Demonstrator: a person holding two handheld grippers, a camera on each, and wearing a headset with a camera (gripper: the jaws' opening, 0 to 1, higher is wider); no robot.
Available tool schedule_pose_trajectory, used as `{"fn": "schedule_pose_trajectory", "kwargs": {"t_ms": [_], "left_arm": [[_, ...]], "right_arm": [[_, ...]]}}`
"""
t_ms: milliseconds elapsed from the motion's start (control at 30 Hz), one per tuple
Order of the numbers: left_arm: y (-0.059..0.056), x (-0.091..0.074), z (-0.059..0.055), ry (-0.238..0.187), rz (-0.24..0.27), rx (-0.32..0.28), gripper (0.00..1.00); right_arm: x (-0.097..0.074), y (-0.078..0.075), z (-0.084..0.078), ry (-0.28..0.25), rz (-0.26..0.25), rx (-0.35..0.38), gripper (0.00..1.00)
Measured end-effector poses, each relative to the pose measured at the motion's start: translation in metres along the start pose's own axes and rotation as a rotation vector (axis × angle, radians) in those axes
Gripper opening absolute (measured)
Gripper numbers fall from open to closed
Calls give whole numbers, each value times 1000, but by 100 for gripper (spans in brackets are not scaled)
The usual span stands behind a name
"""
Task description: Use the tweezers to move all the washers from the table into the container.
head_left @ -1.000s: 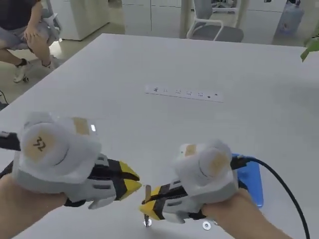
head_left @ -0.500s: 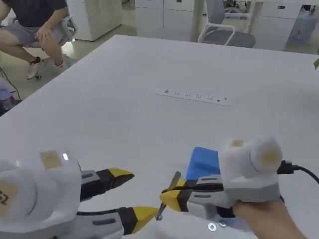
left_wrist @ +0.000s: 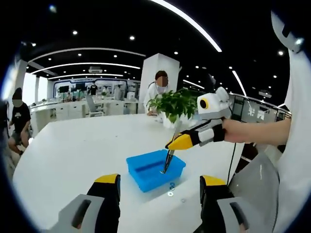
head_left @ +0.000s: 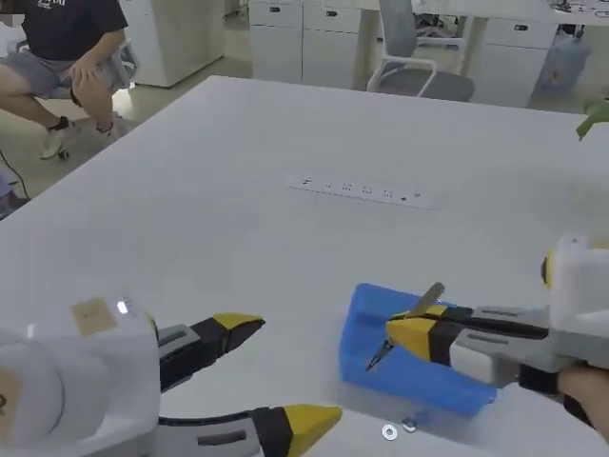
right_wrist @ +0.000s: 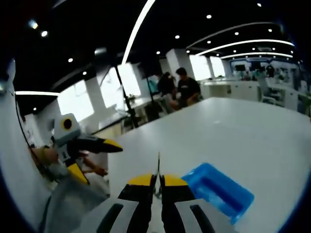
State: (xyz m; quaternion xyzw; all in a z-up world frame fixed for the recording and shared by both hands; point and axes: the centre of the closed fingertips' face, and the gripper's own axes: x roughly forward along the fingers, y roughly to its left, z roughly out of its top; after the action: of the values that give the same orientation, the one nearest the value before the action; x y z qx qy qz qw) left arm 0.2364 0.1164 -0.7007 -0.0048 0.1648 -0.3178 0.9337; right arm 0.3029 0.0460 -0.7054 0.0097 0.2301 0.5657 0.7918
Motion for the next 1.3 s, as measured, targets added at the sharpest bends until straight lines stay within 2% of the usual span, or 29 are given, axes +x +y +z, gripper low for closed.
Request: {"fn": "schedule_pose_trajectory", "kwargs": {"t_ms": [100, 167, 267, 333, 433, 500, 567, 633, 700, 767, 833, 1033, 1167, 1300], "left_arm": [[-3, 4, 1, -30, 23, 11, 78], [-6, 7, -3, -32, 25, 17, 86], [-11, 12, -14, -27, 27, 37, 90], [-14, 16, -24, -15, 26, 16, 91], [-18, 20, -31, -17, 28, -8, 95], [-18, 21, -31, -39, 36, -15, 97], [-17, 21, -25, -72, 41, -16, 98], [-15, 18, -12, -149, 58, -26, 99], [-15, 16, -5, -193, 56, -30, 99], [-17, 14, -3, -212, 46, -33, 99], [-16, 14, -2, -220, 54, -53, 99], [-9, 11, 1, -245, 81, -56, 99], [-9, 14, -4, -211, 90, -46, 99], [-8, 16, -9, -185, 93, -25, 99]], "right_arm": [[-12, -6, 4, -13, -36, -1, 2], [-18, -9, 6, -21, -55, -2, 2], [-24, -15, 9, -36, -81, -2, 2], [-29, -19, 11, -46, -98, 2, 2], [-34, -25, 15, -63, -116, 13, 2], [-36, -28, 16, -67, -123, 14, 2], [-38, -33, 16, -69, -136, 16, 2], [-40, -36, 16, -73, -142, 21, 2], [-40, -39, 15, -71, -150, 22, 2], [-41, -44, 14, -67, -160, 24, 3], [-41, -48, 14, -64, -168, 23, 3], [-40, -63, 11, -48, -203, 10, 3], [-38, -72, 5, -20, -229, 0, 2], [-32, -82, -10, 43, -252, -29, 2]]}}
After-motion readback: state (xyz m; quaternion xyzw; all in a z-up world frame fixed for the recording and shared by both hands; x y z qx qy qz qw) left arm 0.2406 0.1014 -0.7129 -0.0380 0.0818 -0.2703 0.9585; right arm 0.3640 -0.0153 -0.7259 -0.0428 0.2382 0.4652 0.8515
